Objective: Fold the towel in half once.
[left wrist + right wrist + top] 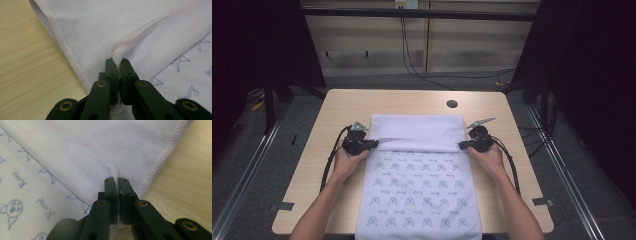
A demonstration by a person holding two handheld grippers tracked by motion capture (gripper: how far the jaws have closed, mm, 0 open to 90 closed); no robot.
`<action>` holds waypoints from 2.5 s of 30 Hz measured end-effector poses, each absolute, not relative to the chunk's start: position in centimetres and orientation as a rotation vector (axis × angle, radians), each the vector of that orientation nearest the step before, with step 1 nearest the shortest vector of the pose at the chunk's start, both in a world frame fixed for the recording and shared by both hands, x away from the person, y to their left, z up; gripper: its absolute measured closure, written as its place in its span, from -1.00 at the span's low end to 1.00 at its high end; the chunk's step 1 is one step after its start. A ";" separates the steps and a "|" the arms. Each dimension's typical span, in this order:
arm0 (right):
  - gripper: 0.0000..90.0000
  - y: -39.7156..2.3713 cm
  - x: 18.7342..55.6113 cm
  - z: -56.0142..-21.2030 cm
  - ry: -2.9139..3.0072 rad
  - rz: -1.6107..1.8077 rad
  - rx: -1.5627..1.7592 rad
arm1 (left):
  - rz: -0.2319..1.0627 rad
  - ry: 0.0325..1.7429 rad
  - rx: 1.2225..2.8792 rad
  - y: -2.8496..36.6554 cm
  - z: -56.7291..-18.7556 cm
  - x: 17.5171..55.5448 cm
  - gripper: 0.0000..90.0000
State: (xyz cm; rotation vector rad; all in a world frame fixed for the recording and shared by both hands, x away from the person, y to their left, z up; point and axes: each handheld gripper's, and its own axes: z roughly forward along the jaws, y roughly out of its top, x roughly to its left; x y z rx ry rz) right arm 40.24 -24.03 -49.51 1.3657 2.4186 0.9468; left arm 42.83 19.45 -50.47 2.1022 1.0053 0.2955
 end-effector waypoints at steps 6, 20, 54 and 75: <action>0.93 -24.1 42.5 -50.0 2.331 0.993 1.433 | 0.295 1.055 2.025 19.9 -51.0 44.4 0.93; 0.93 -23.4 44.4 -49.4 2.249 0.986 1.478 | 0.292 1.111 2.011 19.2 -50.4 45.8 0.94; 0.93 -26.5 28.0 -33.7 2.141 1.485 0.974 | 0.160 0.705 1.825 24.7 -36.8 28.4 0.93; 0.77 -27.0 19.2 -46.3 2.620 1.268 1.039 | -0.061 0.664 2.168 22.8 -47.4 22.5 0.86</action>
